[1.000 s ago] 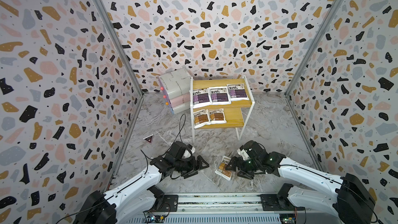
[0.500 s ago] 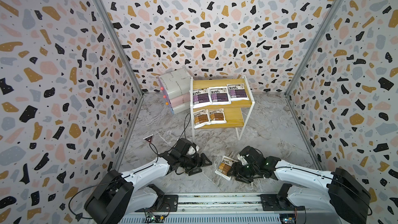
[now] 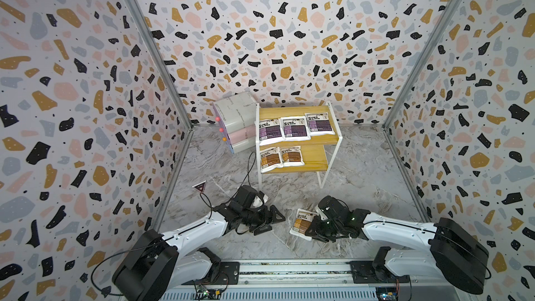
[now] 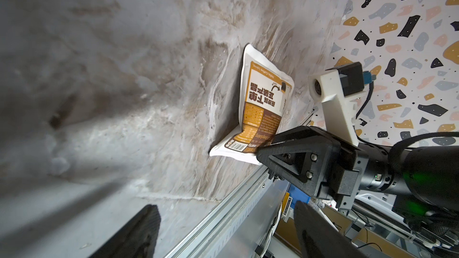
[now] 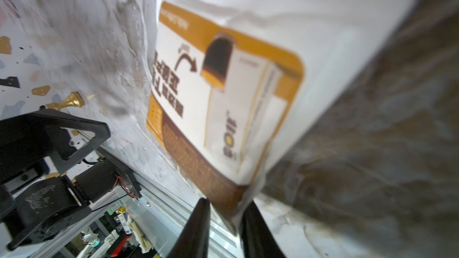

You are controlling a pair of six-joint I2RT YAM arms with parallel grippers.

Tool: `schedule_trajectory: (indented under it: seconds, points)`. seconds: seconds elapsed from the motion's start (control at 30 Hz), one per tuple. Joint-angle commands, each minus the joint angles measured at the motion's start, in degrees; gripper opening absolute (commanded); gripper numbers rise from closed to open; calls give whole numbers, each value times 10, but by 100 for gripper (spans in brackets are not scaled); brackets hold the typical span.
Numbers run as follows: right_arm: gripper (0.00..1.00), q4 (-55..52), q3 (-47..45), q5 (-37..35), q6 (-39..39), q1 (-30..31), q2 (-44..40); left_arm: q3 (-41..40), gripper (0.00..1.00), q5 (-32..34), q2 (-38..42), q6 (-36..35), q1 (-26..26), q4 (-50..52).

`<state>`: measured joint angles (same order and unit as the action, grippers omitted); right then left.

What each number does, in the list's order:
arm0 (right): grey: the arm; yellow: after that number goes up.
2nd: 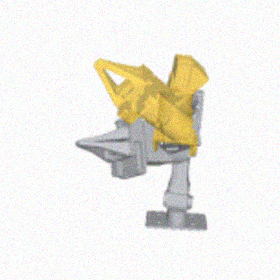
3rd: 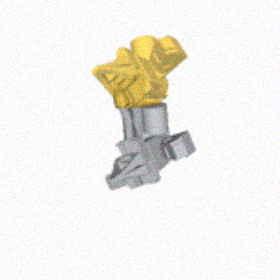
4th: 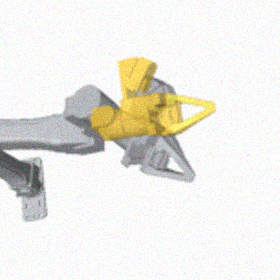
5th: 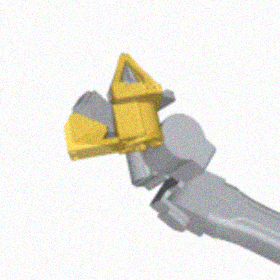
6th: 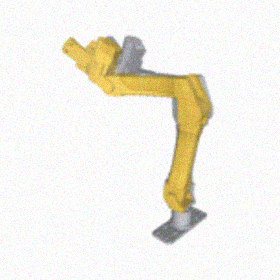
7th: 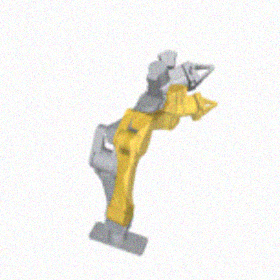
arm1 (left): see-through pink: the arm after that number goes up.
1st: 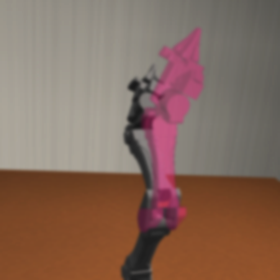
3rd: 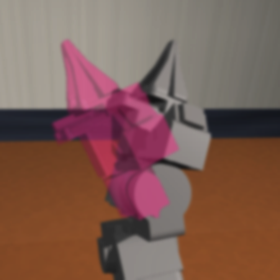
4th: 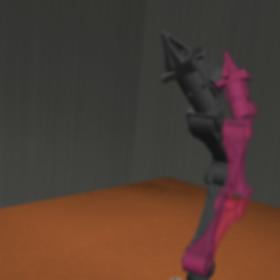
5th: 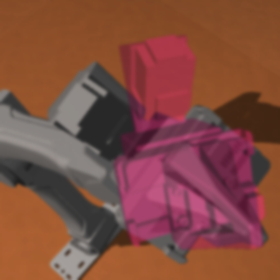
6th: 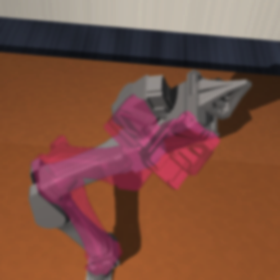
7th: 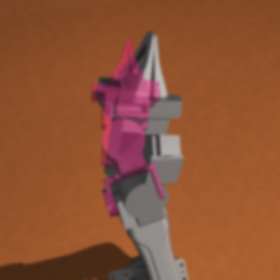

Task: Place the bagged coffee beans on the shelf by color
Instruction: Pick up the bagged coffee beans at the center of the board.

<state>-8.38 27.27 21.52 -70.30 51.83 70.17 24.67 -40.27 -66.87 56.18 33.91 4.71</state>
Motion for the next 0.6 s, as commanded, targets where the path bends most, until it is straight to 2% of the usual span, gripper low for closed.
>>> schedule_trajectory:
  seconds: [0.0,0.33,0.43,0.57]
  points:
    - [18,-20,19,-24,13,2,-27,0,89,-11,16,-10,3,-1]
    - [13,-116,43,-50,53,1,-129,6,90,-32,66,-5,1,16]
    - [13,-144,67,-47,89,-3,-162,6,90,-58,82,28,0,-28]
    - [12,-156,98,-9,136,-13,-186,31,90,-95,82,57,-3,-66]
